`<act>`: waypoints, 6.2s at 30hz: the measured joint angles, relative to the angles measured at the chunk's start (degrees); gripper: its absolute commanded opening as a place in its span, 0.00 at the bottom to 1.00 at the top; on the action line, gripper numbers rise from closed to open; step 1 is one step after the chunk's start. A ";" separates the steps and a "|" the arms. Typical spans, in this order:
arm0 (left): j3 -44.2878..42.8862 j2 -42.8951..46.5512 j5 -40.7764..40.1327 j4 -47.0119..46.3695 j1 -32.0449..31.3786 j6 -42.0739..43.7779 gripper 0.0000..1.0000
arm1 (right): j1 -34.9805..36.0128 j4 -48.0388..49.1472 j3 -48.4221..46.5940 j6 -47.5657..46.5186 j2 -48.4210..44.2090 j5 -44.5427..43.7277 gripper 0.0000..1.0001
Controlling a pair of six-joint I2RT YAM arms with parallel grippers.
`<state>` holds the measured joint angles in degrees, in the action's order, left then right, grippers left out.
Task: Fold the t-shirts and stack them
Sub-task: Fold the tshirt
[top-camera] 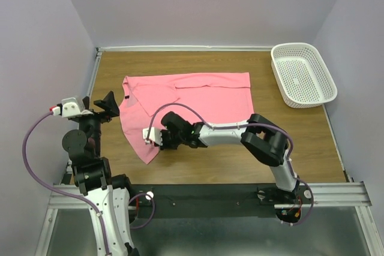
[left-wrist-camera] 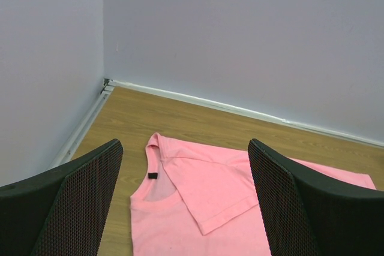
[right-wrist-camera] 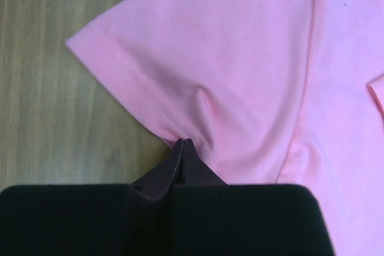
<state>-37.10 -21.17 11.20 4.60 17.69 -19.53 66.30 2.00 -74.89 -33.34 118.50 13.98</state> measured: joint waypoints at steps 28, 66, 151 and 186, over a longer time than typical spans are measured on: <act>0.11 -30.84 18.45 6.54 -7.89 -5.51 0.69 | -25.18 -0.74 -22.47 38.64 11.41 24.37 0.43; -19.30 -69.66 -23.04 35.98 -45.22 -5.62 0.50 | -50.77 -12.63 -1.86 23.43 -13.68 42.73 0.50; -20.90 -47.87 -20.98 37.77 -36.65 -5.18 0.00 | -53.68 -39.52 29.38 -29.55 -41.22 7.43 0.01; -26.27 -50.31 -20.96 32.76 -24.83 -2.08 0.00 | -59.10 -38.88 14.60 -24.65 -29.83 8.07 0.01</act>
<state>-63.37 -71.48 -9.76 37.36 -7.14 -21.61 7.20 -36.88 -60.29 -58.00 88.66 22.04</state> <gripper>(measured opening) 0.010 0.006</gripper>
